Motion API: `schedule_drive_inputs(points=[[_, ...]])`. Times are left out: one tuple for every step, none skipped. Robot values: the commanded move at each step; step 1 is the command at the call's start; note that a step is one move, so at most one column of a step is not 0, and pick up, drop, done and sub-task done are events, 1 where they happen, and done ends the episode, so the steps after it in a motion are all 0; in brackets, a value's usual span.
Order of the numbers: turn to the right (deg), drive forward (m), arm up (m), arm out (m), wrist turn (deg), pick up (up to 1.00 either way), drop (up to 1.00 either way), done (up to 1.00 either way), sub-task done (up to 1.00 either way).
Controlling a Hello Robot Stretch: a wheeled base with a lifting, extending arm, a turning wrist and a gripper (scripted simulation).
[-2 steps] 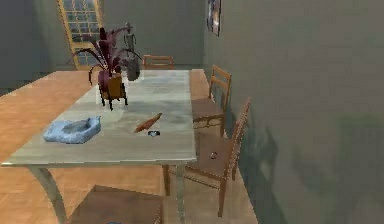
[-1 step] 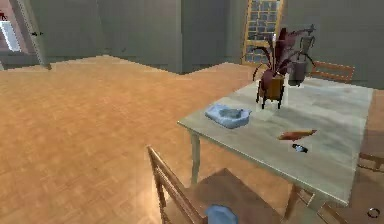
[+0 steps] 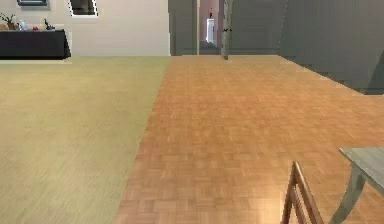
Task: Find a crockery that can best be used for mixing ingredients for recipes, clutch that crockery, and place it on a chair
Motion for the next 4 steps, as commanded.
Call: schedule_drive_inputs(points=[[-27.0, 0.0, 0.0, 0.0, 0.0, 0.0, 0.0, 0.0, 0.0], [0.0, 0.0, 0.0, 0.48, 0.0, 0.0, 0.0, 0.0, 0.0], [0.0, 0.0, 0.0, 0.0, 45.0, 0.0, 0.0, 0.0, 0.0], [0.0, 0.0, 0.0, 0.0, 45.0, 0.0, 0.0, 0.0, 0.0]])
